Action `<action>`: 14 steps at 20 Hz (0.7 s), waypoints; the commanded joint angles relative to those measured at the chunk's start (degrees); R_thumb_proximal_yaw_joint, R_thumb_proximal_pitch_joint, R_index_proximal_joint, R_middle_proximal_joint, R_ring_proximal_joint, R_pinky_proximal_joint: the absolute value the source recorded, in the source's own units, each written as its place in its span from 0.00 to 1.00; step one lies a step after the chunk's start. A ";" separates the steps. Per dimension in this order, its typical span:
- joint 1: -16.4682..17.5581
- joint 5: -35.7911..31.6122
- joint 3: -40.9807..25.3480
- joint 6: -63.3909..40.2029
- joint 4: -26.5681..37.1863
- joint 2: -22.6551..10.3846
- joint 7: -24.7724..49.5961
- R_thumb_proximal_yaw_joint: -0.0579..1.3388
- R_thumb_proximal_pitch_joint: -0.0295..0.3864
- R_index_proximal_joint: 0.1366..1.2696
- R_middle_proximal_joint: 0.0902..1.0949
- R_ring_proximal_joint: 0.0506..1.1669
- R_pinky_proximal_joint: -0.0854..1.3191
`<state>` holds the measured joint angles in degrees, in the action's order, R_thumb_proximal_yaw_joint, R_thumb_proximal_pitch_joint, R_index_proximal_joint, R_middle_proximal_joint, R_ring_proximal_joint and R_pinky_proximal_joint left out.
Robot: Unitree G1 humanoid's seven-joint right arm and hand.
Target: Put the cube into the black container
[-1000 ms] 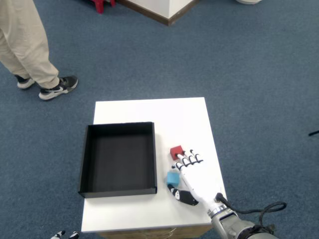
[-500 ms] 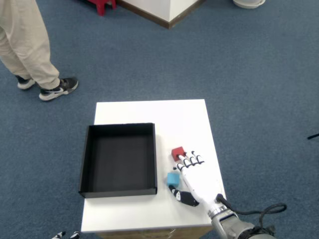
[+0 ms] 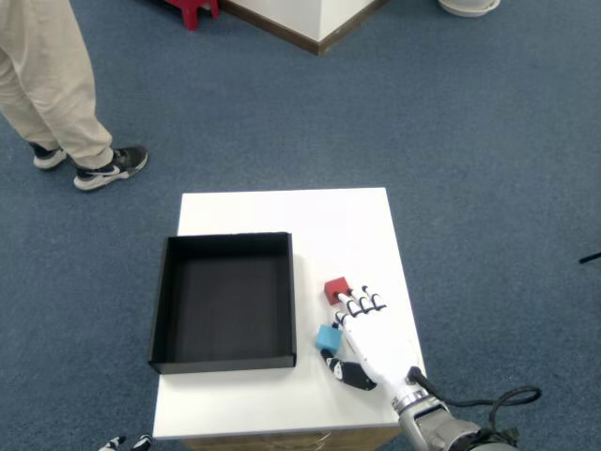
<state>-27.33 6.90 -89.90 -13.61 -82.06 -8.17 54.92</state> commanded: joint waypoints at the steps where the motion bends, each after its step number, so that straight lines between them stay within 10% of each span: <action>1: 0.27 -0.34 0.01 -0.53 -0.20 -0.60 -2.01 0.71 0.48 0.71 0.23 0.15 0.05; 5: 1.08 -0.63 0.21 -1.04 -0.63 -1.02 -2.52 0.74 0.48 0.73 0.25 0.16 0.06; 8: 1.25 -1.07 0.67 -2.15 -0.50 -1.19 -1.96 0.92 0.61 0.93 0.26 0.18 0.10; 14: 1.26 -0.72 0.45 -3.07 -0.70 -1.96 -0.73 0.95 0.39 0.88 0.28 0.20 0.15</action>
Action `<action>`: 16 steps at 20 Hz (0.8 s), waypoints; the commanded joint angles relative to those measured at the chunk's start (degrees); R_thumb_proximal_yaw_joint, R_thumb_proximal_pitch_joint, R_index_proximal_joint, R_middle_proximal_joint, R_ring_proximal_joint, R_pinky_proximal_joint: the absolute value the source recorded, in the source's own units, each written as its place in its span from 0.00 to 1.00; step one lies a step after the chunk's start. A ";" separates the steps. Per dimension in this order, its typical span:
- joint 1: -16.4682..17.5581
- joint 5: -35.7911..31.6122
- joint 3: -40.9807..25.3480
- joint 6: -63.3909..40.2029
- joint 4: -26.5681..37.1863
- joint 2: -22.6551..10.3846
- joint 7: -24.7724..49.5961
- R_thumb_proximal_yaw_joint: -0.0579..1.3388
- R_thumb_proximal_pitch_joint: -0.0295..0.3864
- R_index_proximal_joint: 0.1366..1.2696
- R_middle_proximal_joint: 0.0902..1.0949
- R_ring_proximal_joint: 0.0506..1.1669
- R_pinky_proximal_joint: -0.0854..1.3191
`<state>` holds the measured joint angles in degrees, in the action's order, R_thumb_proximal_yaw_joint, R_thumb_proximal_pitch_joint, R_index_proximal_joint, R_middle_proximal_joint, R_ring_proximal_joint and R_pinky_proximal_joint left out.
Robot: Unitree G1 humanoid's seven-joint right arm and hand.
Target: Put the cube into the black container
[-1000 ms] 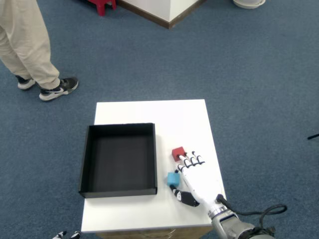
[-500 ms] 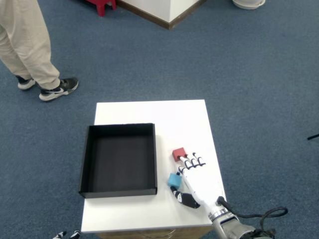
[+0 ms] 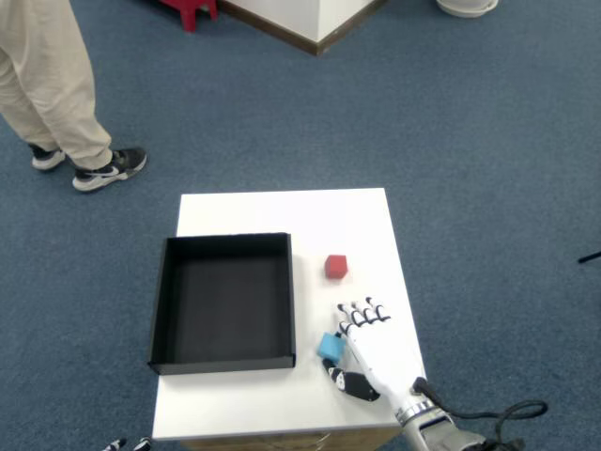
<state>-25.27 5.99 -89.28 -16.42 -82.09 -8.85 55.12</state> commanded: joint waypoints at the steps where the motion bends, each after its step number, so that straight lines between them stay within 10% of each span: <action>1: -0.89 0.17 -0.14 -0.47 -0.68 -1.48 -0.78 0.95 0.38 0.88 0.28 0.20 0.16; 16: -1.52 0.60 0.13 -7.13 0.17 -2.38 11.85 0.92 0.39 0.86 0.25 0.18 0.16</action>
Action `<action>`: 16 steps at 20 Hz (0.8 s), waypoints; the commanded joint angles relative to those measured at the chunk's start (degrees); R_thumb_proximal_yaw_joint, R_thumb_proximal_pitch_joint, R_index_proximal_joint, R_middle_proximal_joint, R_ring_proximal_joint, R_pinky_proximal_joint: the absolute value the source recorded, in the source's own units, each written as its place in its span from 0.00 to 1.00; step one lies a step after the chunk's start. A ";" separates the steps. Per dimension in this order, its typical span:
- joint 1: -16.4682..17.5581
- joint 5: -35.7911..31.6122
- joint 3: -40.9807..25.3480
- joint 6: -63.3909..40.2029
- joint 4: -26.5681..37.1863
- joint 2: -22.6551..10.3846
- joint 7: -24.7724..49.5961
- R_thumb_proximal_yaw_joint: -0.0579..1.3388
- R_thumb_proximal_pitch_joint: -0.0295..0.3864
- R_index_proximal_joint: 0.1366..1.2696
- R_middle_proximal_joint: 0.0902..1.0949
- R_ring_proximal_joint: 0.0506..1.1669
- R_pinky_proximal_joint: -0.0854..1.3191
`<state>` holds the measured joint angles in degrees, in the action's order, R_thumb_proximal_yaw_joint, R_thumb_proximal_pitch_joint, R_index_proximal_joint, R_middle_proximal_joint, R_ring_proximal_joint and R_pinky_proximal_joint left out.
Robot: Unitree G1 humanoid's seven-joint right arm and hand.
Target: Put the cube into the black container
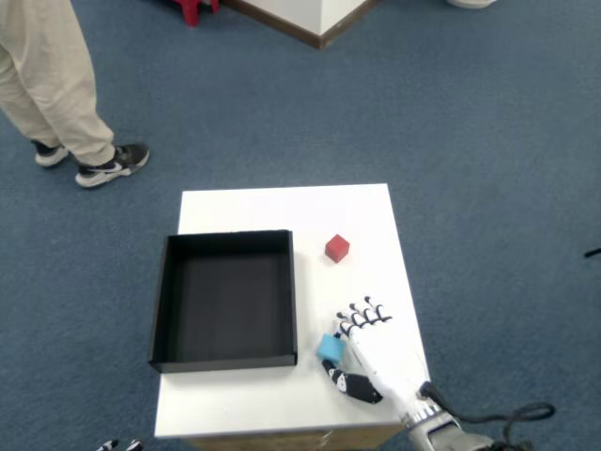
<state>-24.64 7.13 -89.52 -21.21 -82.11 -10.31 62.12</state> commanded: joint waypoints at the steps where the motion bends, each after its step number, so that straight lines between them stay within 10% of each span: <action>1: -2.20 -0.49 0.36 -2.92 0.20 -1.03 6.00 0.92 0.39 0.86 0.24 0.18 0.16; 12: -3.37 1.30 -0.31 -9.06 1.35 -1.26 20.70 0.91 0.41 0.85 0.22 0.16 0.15; 16: -8.68 5.51 -1.40 -12.72 6.79 -1.68 32.69 0.91 0.40 0.86 0.22 0.16 0.16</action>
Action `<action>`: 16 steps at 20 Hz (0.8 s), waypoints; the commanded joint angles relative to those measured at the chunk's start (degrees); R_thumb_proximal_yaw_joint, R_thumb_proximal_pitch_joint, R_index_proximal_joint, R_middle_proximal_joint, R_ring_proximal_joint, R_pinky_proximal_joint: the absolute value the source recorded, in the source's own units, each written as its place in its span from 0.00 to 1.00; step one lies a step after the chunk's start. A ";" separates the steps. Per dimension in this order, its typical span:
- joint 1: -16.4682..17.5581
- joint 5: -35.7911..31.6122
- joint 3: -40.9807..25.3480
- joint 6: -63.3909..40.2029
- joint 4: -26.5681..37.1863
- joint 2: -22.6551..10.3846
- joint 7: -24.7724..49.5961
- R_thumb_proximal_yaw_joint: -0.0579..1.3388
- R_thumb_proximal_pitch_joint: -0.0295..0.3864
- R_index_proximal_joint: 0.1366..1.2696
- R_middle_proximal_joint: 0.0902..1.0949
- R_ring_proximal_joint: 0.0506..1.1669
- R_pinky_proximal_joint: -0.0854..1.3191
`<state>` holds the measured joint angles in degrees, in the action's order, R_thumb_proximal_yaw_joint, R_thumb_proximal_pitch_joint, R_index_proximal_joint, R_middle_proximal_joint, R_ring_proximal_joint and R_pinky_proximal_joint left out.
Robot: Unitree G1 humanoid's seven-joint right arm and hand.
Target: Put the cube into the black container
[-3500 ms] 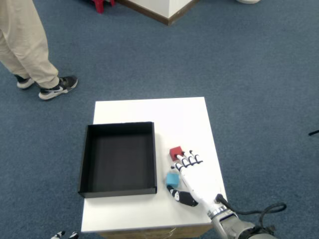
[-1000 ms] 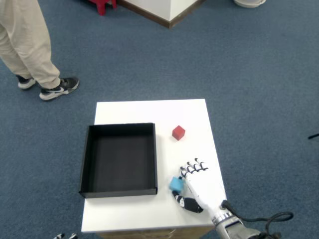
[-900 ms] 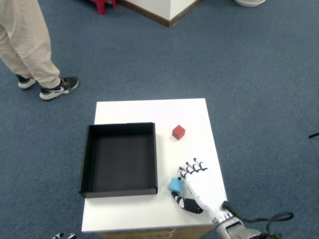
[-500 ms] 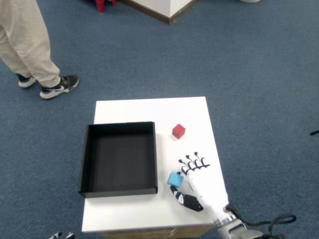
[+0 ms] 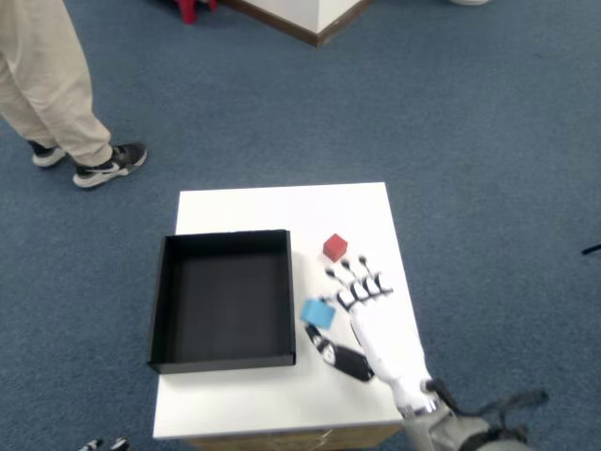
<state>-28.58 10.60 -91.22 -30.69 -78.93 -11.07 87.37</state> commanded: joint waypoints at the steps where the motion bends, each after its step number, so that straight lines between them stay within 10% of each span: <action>1: -6.08 3.29 0.95 -3.51 6.33 -2.01 7.98 0.91 0.40 0.86 0.22 0.16 0.16; 9: -5.09 13.07 10.36 6.49 32.50 -13.32 6.25 0.91 0.38 0.86 0.22 0.15 0.15; 16: -5.24 14.49 13.21 16.19 42.70 -12.58 2.23 0.91 0.38 0.86 0.21 0.14 0.14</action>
<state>-30.93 25.18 -80.26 -15.55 -38.68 -23.54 89.34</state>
